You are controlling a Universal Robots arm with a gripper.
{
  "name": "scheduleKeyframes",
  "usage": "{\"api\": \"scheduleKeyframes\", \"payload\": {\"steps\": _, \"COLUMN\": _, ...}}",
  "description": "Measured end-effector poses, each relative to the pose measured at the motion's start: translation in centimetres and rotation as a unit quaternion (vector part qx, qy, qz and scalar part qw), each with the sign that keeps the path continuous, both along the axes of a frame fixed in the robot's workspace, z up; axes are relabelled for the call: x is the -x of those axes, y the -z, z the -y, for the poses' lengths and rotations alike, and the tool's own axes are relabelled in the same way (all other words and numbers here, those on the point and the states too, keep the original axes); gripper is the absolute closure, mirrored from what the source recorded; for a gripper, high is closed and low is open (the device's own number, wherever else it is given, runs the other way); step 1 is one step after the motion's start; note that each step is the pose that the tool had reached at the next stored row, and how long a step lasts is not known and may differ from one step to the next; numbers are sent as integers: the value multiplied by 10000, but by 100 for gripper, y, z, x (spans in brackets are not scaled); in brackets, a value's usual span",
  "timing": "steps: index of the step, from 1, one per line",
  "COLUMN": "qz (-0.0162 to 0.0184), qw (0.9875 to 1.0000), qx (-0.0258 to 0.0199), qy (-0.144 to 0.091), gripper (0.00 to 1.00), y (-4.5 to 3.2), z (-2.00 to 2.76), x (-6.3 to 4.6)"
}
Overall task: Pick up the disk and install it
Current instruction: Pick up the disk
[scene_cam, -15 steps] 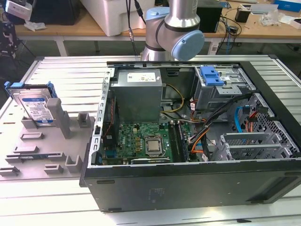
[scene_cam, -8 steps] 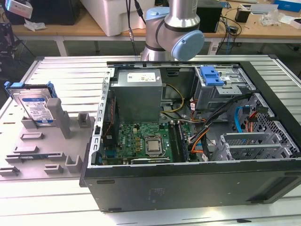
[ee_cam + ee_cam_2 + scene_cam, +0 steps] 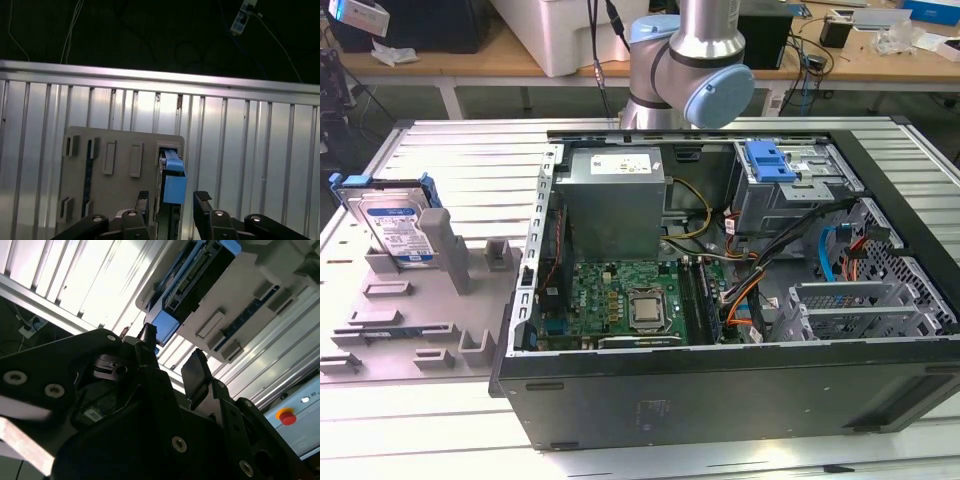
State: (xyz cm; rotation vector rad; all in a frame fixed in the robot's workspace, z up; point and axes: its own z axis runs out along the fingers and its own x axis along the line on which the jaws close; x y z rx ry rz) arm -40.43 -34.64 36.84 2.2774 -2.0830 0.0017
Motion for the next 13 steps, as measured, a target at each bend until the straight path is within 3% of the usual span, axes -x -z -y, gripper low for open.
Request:
{"api": "scheduleKeyframes", "payload": {"steps": 3, "qz": 1, "qw": 10000, "qx": 0, "qy": 4, "gripper": 52, "y": 0, "z": 0, "x": 0}}
{"api": "scheduleKeyframes", "payload": {"steps": 7, "qz": 0, "qw": 9998, "qx": 0, "qy": 210, "gripper": 52, "y": 3, "z": 0, "x": 1}}
{"api": "scheduleKeyframes", "payload": {"steps": 13, "qz": 0, "qw": 9998, "qx": 1, "qy": 222, "gripper": 52, "y": 4, "z": 0, "x": 0}}
